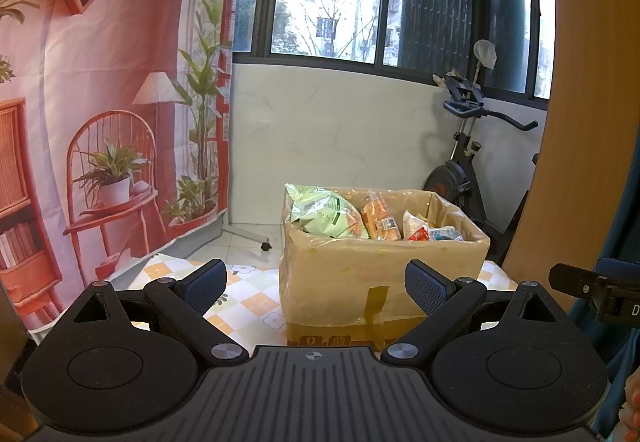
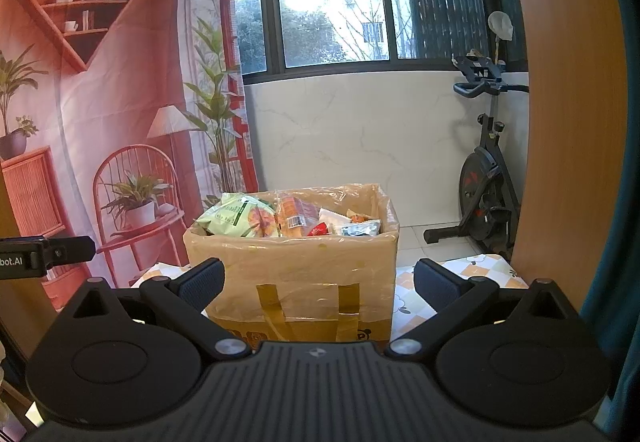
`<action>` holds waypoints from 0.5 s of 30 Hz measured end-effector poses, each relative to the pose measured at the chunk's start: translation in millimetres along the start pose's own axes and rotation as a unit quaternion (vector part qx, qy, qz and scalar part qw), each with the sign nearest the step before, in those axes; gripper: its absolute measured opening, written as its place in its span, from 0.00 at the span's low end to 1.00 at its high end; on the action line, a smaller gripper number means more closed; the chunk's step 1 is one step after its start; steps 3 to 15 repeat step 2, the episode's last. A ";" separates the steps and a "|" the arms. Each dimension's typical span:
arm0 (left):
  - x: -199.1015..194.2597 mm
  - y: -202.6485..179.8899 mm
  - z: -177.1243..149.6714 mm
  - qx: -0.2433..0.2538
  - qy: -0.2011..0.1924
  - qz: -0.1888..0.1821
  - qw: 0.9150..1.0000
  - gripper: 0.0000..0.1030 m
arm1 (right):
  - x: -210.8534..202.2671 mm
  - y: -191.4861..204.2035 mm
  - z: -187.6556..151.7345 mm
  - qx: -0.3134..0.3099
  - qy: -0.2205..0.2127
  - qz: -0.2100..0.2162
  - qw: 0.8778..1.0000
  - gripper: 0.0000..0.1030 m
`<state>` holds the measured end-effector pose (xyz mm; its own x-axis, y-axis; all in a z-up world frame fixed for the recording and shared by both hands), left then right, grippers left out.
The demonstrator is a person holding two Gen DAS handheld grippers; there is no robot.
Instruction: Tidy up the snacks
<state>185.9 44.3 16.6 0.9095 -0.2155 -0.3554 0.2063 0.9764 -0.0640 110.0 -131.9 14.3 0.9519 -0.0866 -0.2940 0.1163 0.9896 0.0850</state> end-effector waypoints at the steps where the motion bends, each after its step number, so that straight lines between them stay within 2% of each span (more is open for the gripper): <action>1: 0.2 -0.1 -0.1 0.000 0.000 0.000 1.000 0.94 | 0.0 0.0 0.0 0.000 0.000 0.000 1.000 1.00; 15: 0.3 -0.1 -0.1 0.000 0.000 -0.001 1.000 0.94 | -0.4 -0.6 0.0 -0.001 0.000 0.000 1.000 1.00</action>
Point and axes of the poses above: each gripper's, at about its wrist camera, not at the fingertips, and x roughly the way its jaws point, y to its left, z to its top, the point moved 5 cm from there along x, roughly the way its jaws point, and after that the axes turned 2 degrees about -y, right-handed, at the moved point
